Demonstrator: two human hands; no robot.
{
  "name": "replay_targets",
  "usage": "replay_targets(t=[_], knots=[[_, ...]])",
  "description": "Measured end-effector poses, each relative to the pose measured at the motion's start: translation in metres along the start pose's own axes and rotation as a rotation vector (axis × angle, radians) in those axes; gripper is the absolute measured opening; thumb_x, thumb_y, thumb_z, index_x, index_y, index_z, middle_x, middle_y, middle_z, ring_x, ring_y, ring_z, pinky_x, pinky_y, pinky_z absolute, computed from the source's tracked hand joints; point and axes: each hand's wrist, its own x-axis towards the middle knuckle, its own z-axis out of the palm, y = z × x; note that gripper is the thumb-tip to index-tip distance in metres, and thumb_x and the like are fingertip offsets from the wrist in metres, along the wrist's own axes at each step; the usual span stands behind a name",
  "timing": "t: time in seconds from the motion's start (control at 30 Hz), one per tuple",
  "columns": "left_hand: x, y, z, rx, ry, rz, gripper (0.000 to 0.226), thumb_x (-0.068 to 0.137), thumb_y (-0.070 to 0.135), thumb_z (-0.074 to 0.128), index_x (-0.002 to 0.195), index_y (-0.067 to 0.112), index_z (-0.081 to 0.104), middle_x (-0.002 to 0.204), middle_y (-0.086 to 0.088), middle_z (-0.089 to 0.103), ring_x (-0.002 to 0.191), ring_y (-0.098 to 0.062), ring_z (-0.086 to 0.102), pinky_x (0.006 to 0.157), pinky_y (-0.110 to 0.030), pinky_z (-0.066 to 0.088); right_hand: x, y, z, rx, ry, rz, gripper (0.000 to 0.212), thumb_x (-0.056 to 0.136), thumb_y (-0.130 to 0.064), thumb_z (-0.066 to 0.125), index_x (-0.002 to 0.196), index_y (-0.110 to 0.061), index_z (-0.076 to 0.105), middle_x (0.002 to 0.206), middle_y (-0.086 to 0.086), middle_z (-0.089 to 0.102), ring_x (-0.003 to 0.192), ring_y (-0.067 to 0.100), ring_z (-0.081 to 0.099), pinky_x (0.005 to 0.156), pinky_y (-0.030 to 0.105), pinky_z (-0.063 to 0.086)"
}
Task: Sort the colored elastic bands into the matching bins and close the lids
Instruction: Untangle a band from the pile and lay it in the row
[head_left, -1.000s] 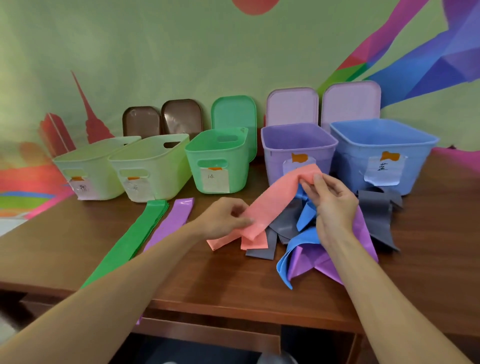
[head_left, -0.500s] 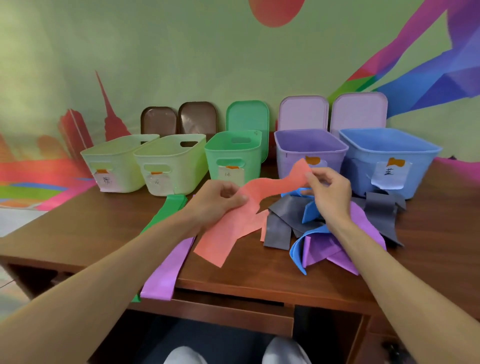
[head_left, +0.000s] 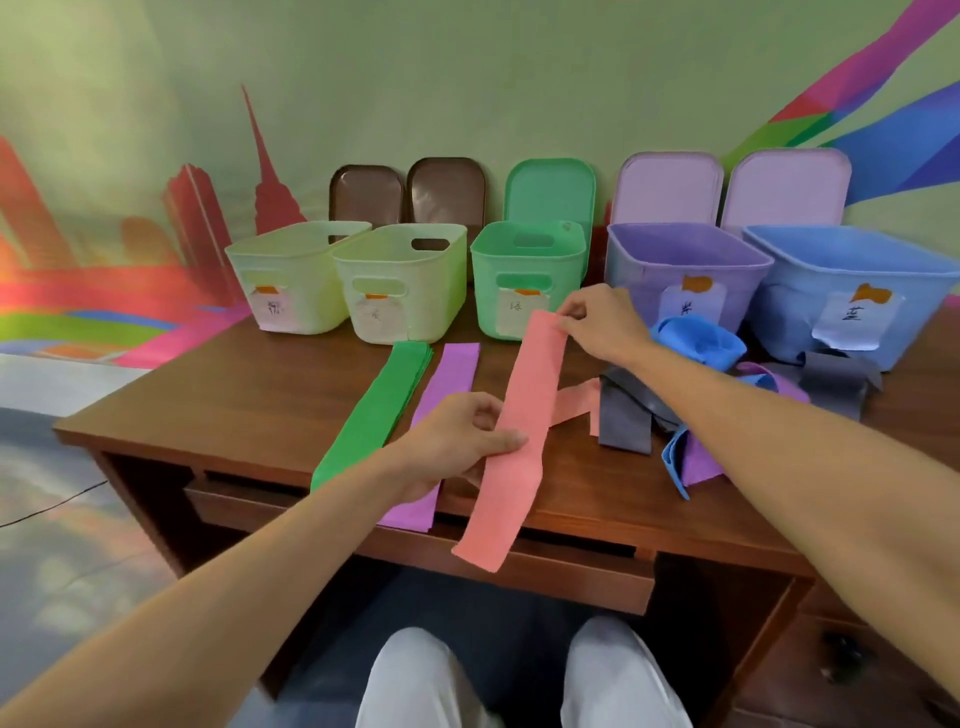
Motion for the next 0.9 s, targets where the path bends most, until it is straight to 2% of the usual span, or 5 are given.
replay_targets(t=[0.2, 0.37, 0.57, 0.77, 0.9], knots=[[0.002, -0.007, -0.008, -0.093, -0.016, -0.071, 0.038, 0.089, 0.016, 0.063, 0.125, 0.009, 0.051, 0.098, -0.003, 0.067, 0.085, -0.015, 0.07, 0.065, -0.028, 0.06, 0.012, -0.012, 0.037, -0.092, -0.099, -0.009, 0.021, 0.088, -0.027, 0.065, 0.102, -0.012, 0.07, 0.11, 0.007, 0.067, 0.1, 0.02, 0.062, 0.077, 0.033, 0.051], [0.01, -0.013, -0.017, -0.088, 0.042, -0.132, 0.046, 0.087, 0.015, 0.065, 0.129, 0.007, 0.048, 0.094, -0.001, 0.062, 0.08, -0.016, 0.069, 0.065, -0.03, 0.061, 0.029, -0.013, 0.064, -0.161, -0.16, 0.013, 0.011, 0.086, -0.023, 0.067, 0.093, -0.015, 0.071, 0.108, 0.006, 0.067, 0.099, 0.023, 0.062, 0.082, 0.043, 0.055], [0.021, -0.012, -0.018, -0.055, 0.028, -0.189, 0.052, 0.082, 0.009, 0.07, 0.13, 0.009, 0.049, 0.096, -0.003, 0.062, 0.083, -0.018, 0.068, 0.068, -0.029, 0.06, 0.046, -0.005, 0.082, -0.201, -0.16, 0.06, 0.006, 0.084, -0.014, 0.066, 0.085, -0.014, 0.072, 0.097, 0.009, 0.068, 0.091, 0.025, 0.063, 0.08, 0.042, 0.056], [0.029, -0.011, -0.016, 0.235, 0.08, -0.15, 0.052, 0.082, 0.012, 0.071, 0.13, 0.009, 0.05, 0.109, -0.007, 0.064, 0.083, -0.02, 0.069, 0.081, -0.036, 0.058, 0.054, 0.006, 0.093, -0.196, -0.126, 0.066, 0.008, 0.084, -0.012, 0.066, 0.09, -0.009, 0.07, 0.1, 0.011, 0.067, 0.092, 0.025, 0.062, 0.079, 0.043, 0.056], [0.036, -0.009, -0.013, 0.373, 0.111, -0.111, 0.052, 0.082, 0.015, 0.071, 0.131, 0.01, 0.052, 0.109, -0.006, 0.065, 0.082, -0.016, 0.066, 0.085, -0.032, 0.056, 0.057, 0.009, 0.097, -0.193, -0.114, 0.06, 0.009, 0.085, -0.012, 0.064, 0.091, -0.009, 0.07, 0.096, 0.011, 0.066, 0.089, 0.025, 0.062, 0.076, 0.042, 0.056]])
